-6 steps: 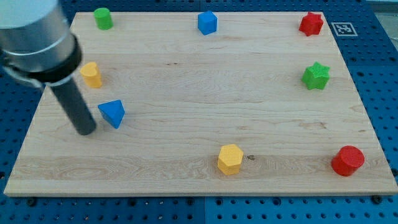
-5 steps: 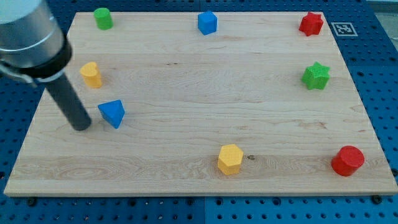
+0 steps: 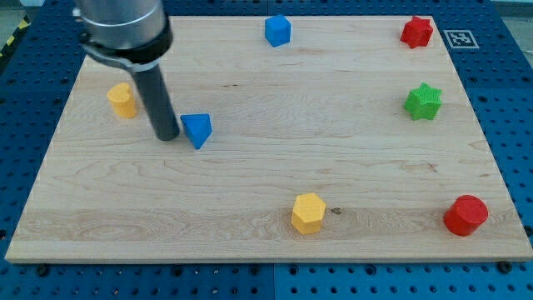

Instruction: Move the blue triangle to the center

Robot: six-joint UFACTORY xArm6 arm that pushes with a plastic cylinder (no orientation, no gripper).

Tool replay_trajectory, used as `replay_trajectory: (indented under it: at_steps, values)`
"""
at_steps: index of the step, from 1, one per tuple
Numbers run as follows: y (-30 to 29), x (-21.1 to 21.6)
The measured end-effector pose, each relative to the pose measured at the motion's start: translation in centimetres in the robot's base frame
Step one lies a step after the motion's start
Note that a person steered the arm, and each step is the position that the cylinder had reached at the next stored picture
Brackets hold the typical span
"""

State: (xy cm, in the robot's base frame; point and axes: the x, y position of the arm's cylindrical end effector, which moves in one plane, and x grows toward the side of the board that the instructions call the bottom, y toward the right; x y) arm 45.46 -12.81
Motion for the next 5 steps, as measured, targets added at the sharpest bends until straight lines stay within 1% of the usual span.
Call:
replay_trajectory:
  at_steps: [1, 2, 4, 5]
  values:
    - [3.2, 0.3]
    - [4.8, 0.8]
    - [10.7, 1.2]
    - [13.2, 2.5]
